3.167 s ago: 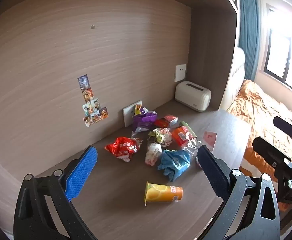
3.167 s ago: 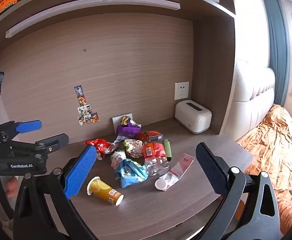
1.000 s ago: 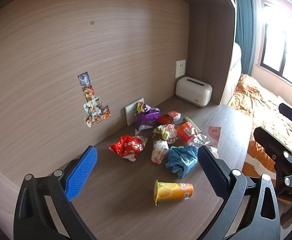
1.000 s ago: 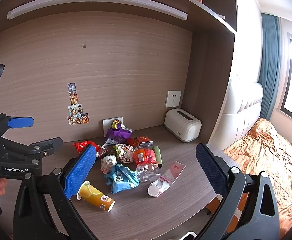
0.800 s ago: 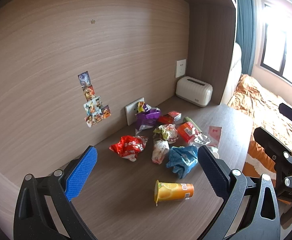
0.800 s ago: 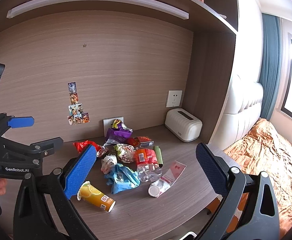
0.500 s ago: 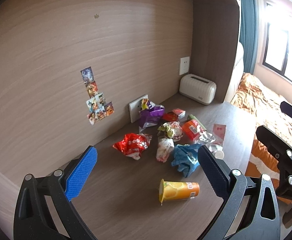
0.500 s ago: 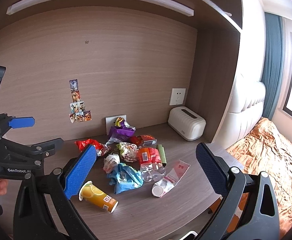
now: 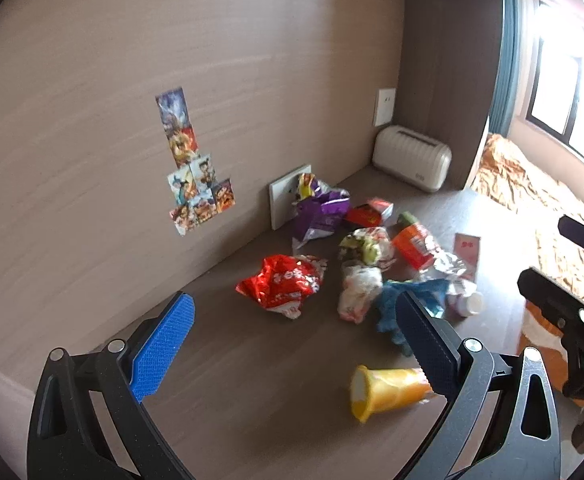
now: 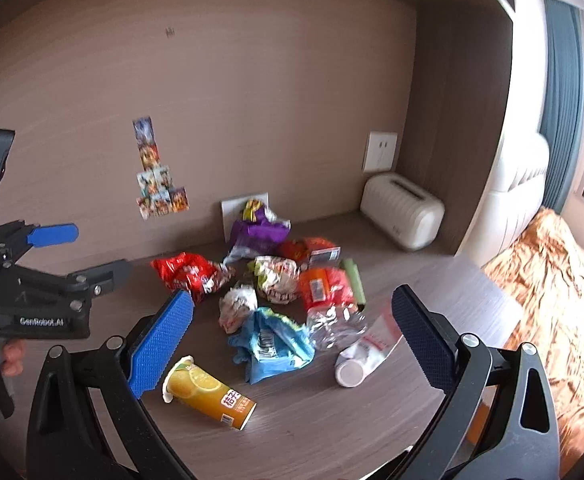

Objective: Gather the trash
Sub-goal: 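Grasp the red chip bag with the left tool while the right tool grasps the blue chip bag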

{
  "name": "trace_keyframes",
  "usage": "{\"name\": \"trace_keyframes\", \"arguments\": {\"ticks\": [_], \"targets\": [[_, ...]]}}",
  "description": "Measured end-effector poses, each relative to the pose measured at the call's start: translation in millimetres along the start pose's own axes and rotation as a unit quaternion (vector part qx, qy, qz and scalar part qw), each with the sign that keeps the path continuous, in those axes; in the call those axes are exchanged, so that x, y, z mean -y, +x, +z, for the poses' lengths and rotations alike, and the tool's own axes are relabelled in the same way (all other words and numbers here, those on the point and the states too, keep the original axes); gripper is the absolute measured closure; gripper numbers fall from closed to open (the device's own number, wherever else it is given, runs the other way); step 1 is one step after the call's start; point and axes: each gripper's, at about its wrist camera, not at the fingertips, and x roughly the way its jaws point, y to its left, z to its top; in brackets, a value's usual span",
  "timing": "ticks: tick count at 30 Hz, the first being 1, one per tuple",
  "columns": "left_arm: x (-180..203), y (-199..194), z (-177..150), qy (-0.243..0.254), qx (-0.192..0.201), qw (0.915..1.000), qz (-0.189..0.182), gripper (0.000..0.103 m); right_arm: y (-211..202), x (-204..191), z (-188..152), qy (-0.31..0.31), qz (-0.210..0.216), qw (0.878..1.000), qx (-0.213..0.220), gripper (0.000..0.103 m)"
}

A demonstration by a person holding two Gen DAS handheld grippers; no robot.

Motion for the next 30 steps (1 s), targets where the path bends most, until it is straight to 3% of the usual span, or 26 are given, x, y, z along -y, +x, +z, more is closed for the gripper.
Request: {"name": "trace_keyframes", "arguments": {"ticks": [10, 21, 23, 25, 30], "targets": [[4, 97, -7, 0.091, -0.031, 0.9953, 0.007, 0.005, 78, -7, -25, 0.020, 0.003, 0.996, -0.087, 0.003], [-11, 178, -5, 0.105, -0.075, 0.9914, -0.022, 0.005, 144, -15, -48, 0.017, 0.019, 0.984, -0.179, 0.004], [-12, 186, -5, 0.101, -0.080, 0.9913, -0.027, 0.012, 151, -14, -52, 0.020, 0.018, 0.981, -0.192, 0.010], [-12, 192, -7, 0.097, -0.084, 0.9910, -0.040, 0.032, 153, -14, -55, 0.017, 0.019, 0.981, -0.194, 0.012], [-12, 192, -9, 0.084, -0.078, 0.9921, -0.050, 0.034, 149, -16, -55, 0.009, 0.028, 0.982, -0.186, 0.019]]}}
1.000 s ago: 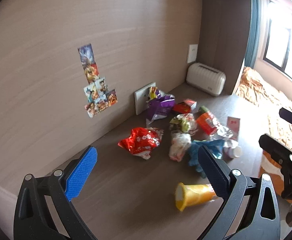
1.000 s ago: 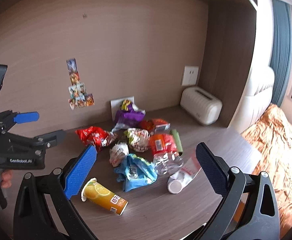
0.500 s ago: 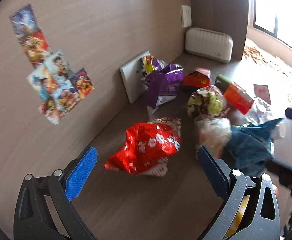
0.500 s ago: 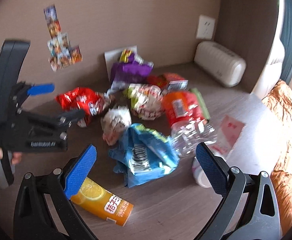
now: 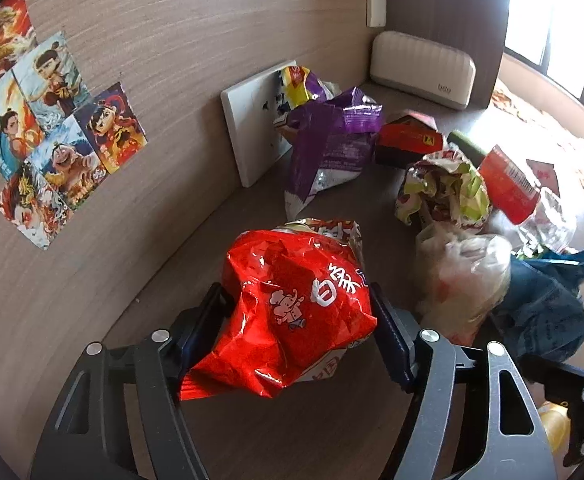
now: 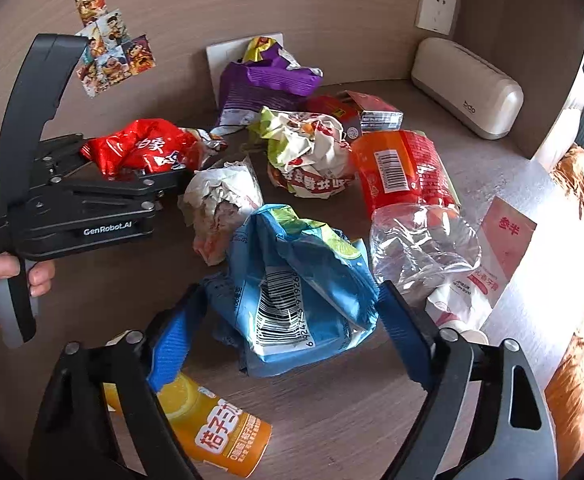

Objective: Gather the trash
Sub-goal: 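Grasp the red chip bag with the left tool while the right tool grasps the blue chip bag, then carry both bags over the white bin and open both tools to drop them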

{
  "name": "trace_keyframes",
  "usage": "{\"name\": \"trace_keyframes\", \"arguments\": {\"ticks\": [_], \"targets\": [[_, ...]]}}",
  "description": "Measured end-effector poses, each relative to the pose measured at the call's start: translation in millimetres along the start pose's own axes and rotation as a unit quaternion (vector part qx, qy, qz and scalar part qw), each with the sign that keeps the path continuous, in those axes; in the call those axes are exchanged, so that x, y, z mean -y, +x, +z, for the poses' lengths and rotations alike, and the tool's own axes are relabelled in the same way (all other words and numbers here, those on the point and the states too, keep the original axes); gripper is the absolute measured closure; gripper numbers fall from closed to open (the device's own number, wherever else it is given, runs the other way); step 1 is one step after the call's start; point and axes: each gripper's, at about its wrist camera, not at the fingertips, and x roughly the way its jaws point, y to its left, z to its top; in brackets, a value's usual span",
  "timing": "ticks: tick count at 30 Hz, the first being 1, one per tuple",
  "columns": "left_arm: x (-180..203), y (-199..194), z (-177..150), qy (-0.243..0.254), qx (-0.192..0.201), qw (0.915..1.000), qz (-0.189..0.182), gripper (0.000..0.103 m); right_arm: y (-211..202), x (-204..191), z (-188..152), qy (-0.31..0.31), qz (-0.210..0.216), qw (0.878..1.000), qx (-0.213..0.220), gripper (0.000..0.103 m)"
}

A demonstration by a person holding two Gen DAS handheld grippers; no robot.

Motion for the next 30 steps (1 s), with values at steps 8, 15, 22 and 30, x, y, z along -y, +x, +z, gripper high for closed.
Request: {"name": "trace_keyframes", "arguments": {"ticks": [8, 15, 22, 30], "targets": [[-1, -56, 0, -0.019, 0.035, 0.9991, 0.018, 0.034, -47, 9, 1, 0.016, 0.008, 0.998, 0.061, 0.024], [33, -122, 1, -0.014, 0.065, 0.9976, 0.019, 0.034, -95, 36, -9, 0.039, 0.017, 0.993, 0.110, 0.032], [109, -152, 4, 0.022, 0.082, 0.9959, -0.030, 0.034, -131, 88, -44, 0.081, 0.007, 0.988, 0.135, 0.034], [245, -137, 8, 0.097, 0.054, 0.9874, -0.114, 0.034, -170, 177, -113, 0.117, -0.080, 0.985, 0.102, 0.034]]}}
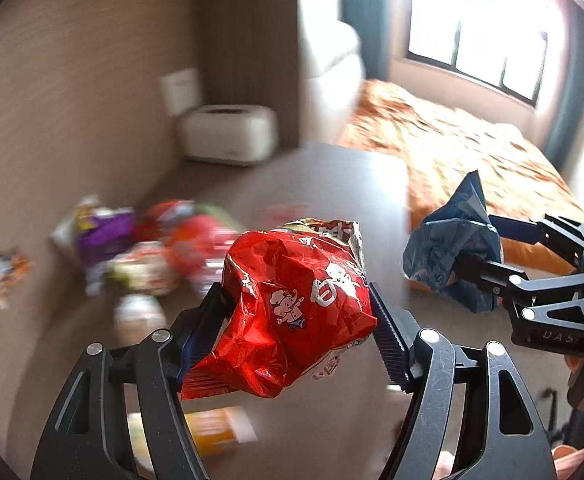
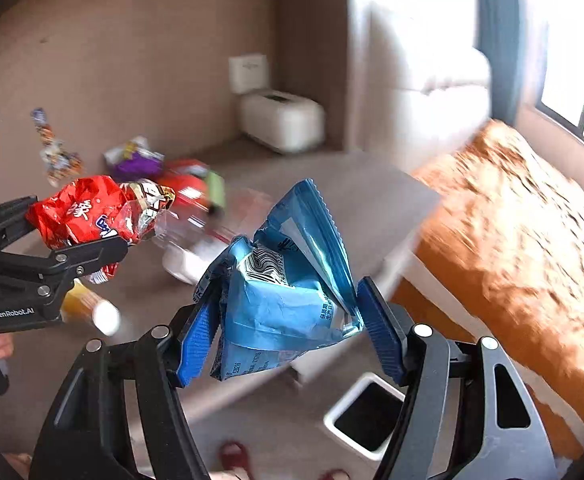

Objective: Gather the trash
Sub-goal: 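Carry both bags over the white bin and open both tools to drop them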

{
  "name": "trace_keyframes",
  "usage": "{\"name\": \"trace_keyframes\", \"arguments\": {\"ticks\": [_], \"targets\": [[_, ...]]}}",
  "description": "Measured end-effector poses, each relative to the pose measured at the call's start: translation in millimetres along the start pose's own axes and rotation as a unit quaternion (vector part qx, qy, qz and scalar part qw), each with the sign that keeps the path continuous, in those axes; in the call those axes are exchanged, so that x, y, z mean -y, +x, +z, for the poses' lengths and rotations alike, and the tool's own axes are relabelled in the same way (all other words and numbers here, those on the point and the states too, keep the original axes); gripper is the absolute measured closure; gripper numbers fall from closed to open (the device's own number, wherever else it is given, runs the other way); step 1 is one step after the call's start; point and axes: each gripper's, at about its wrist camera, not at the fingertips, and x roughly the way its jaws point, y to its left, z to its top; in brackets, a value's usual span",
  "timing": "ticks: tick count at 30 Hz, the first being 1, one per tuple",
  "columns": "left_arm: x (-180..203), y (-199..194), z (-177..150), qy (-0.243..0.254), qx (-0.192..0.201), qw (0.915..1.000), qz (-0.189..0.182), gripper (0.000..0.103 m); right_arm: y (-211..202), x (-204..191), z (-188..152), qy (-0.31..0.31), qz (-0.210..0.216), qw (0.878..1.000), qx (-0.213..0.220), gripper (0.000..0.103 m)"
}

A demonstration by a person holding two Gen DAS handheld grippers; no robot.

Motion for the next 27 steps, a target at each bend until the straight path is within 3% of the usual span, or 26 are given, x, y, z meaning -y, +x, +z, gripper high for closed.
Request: {"name": "trace_keyframes", "arguments": {"ticks": [6, 12, 17, 23, 25, 27], "targets": [[97, 42, 3, 0.068, -0.040, 0.9955, -0.053, 0.034, 0, 83, -46, 0.028, -0.034, 0.998, -0.051, 0.034], [179, 127, -19, 0.133, -0.105, 0.9796, -0.108, 0.034, 39, 152, -108, 0.035, -0.033, 0.992, -0.116, 0.034], [221, 223, -64, 0.172, -0.163, 0.9619, -0.136, 0.034, 101, 192, -173, 0.009, -0.007, 0.986, -0.167, 0.034], [249, 359, -146, 0.199, -0.223, 0.9400, -0.163, 0.034, 207, 226, -265, -0.056, 0.025, 0.973, -0.224, 0.034], [252, 395, -166, 0.202, -0.237, 0.9349, -0.170, 0.023, 238, 231, -291, -0.084, 0.033, 0.969, -0.231, 0.032], [256, 429, -192, 0.211, -0.245, 0.9286, -0.183, 0.005, 271, 234, -323, -0.120, 0.053, 0.960, -0.248, 0.011]]}}
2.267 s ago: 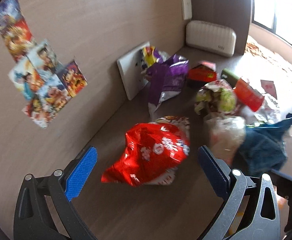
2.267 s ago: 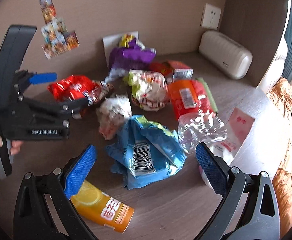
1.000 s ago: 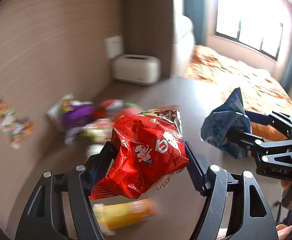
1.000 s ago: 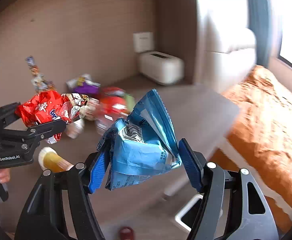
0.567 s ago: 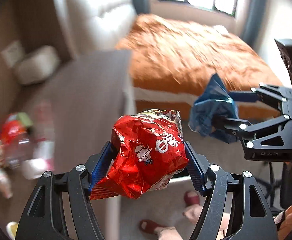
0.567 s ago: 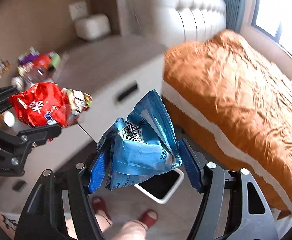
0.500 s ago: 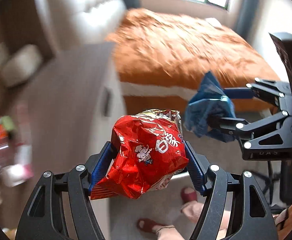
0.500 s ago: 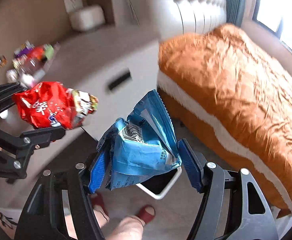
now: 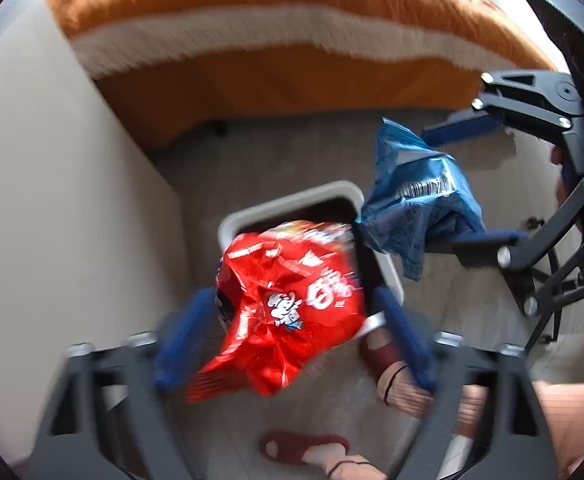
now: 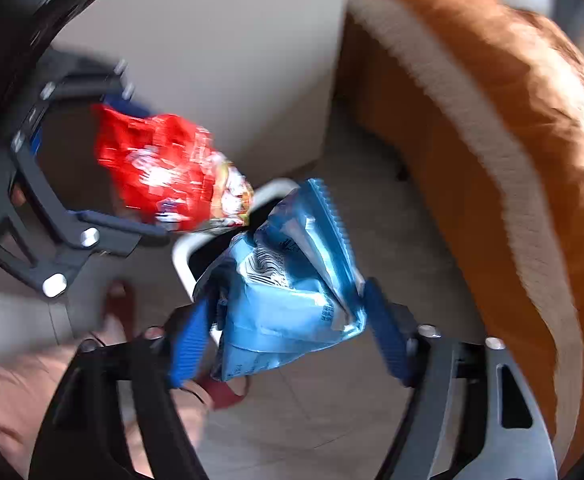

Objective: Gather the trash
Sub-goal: 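Carry both bags over the white bin and open both tools to drop them, then grasp the yellow paper cup with the left tool while the right tool grasps the white cup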

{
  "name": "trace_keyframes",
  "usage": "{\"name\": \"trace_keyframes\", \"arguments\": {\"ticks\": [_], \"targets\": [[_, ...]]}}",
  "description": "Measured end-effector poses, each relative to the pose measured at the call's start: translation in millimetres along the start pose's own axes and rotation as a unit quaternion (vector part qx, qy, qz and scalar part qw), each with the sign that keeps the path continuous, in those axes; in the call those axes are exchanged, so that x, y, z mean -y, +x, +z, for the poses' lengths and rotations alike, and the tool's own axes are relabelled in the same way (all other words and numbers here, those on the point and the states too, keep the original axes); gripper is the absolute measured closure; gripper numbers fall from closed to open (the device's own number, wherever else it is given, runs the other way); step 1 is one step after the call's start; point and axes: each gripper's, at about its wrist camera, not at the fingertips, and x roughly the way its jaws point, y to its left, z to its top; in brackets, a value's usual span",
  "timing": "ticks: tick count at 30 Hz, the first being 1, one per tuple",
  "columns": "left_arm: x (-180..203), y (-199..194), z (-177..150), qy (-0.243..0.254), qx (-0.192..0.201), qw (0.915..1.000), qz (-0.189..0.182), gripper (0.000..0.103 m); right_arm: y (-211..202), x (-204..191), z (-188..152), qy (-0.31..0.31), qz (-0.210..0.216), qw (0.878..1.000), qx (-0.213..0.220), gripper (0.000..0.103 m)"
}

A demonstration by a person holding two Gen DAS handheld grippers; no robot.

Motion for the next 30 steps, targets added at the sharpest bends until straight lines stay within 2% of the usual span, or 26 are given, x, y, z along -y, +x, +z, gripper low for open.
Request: {"name": "trace_keyframes", "arguments": {"ticks": [1, 4, 6, 8, 9, 13, 19, 23, 24, 27, 30], "targets": [[-3, 14, 0, 0.007, -0.002, 1.0000, 0.000, 0.005, 19, 0, -7, -0.018, -0.002, 1.000, -0.011, 0.004], [-3, 57, -9, 0.014, -0.026, 0.9996, 0.000, 0.005, 51, 0, -18, -0.044, 0.001, 0.999, -0.031, 0.005], [-3, 71, -11, 0.015, -0.035, 0.9993, 0.002, 0.005, 61, -2, -21, -0.048, 0.001, 0.998, -0.036, 0.005], [-1, 73, -15, 0.016, -0.037, 0.9992, 0.005, 0.005, 63, -4, -22, -0.042, 0.006, 0.998, -0.041, 0.005], [1, 80, -6, 0.015, -0.038, 0.9991, 0.006, 0.005, 60, -5, -21, -0.041, 0.005, 0.998, -0.041, 0.005], [6, 56, -7, 0.007, -0.021, 0.9997, 0.009, 0.005, 32, -2, -7, -0.030, 0.003, 0.999, -0.026, 0.005], [10, -36, 5, -0.025, 0.030, 0.9990, 0.020, 0.005, -44, 1, 17, -0.002, -0.011, 1.000, 0.004, 0.005], [14, -106, 9, -0.056, 0.073, 0.9953, 0.030, 0.005, -123, -2, 32, 0.025, -0.031, 0.999, 0.035, 0.005], [17, -135, 9, -0.068, 0.090, 0.9930, 0.034, 0.005, -139, -4, 36, 0.031, -0.037, 0.998, 0.042, 0.005], [22, -191, 6, -0.094, 0.119, 0.9869, 0.055, 0.005, -193, -10, 45, 0.050, -0.068, 0.994, 0.068, 0.005], [32, -254, -1, -0.131, 0.150, 0.9762, 0.086, 0.005, -243, -15, 54, 0.079, -0.071, 0.990, 0.097, 0.005]]}}
